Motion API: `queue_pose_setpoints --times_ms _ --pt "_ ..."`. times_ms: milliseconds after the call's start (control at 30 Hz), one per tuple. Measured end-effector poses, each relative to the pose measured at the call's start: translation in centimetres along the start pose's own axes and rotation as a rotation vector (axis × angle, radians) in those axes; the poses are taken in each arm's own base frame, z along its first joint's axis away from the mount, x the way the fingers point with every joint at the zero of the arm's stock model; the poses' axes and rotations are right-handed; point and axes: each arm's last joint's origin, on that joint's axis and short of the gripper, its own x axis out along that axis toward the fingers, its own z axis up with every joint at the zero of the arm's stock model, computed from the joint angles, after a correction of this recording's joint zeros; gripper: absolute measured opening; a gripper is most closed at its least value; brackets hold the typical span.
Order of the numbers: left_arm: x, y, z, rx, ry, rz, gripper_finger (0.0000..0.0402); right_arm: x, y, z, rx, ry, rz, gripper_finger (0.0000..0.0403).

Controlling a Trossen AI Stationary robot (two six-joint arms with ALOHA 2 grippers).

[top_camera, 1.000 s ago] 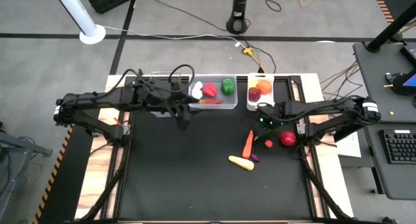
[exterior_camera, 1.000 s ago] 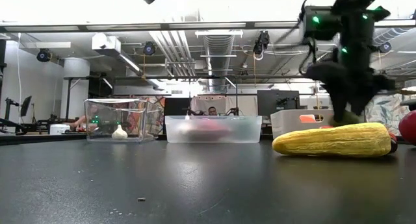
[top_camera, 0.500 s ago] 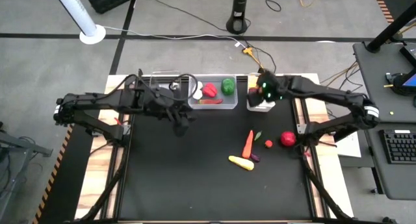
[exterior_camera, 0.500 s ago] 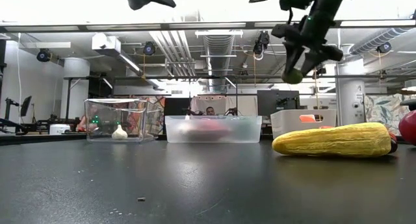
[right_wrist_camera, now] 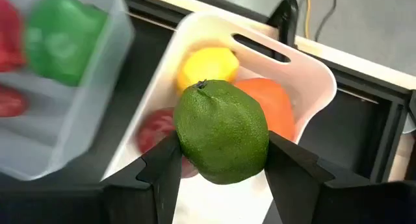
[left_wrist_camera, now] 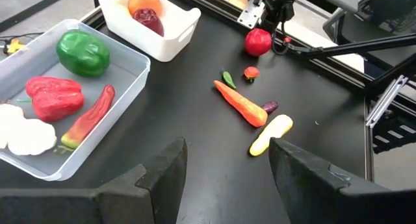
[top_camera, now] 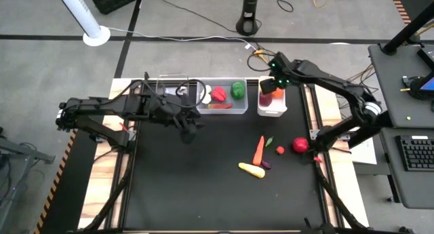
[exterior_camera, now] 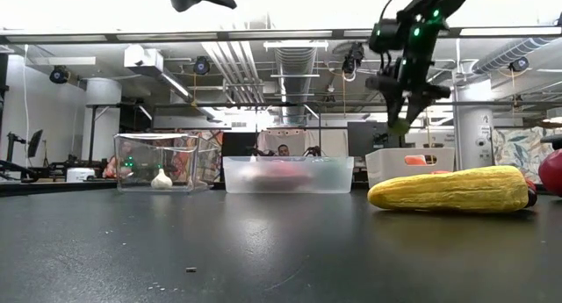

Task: Sort produce into baskets
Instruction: Put the green lime into the white bin

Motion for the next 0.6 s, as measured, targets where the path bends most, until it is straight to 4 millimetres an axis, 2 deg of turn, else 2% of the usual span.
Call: queue_pose_setpoints --times_ms 167,400,600 --pt "0.0 0.0 0.0 0.000 -0.002 0.000 0.0199 2.3 0.3 0.7 -0.044 0.024 -0.007 0.0185" --pt "0.0 0.0 0.0 -0.005 -0.002 0.001 0.0199 3.9 0.7 1.0 -0.047 0.036 -0.011 0.0187" --pt "0.0 0.1 0.0 -0.005 -0.014 0.024 0.0199 4.6 0.9 1.1 -0.051 0.045 0.007 0.0226"
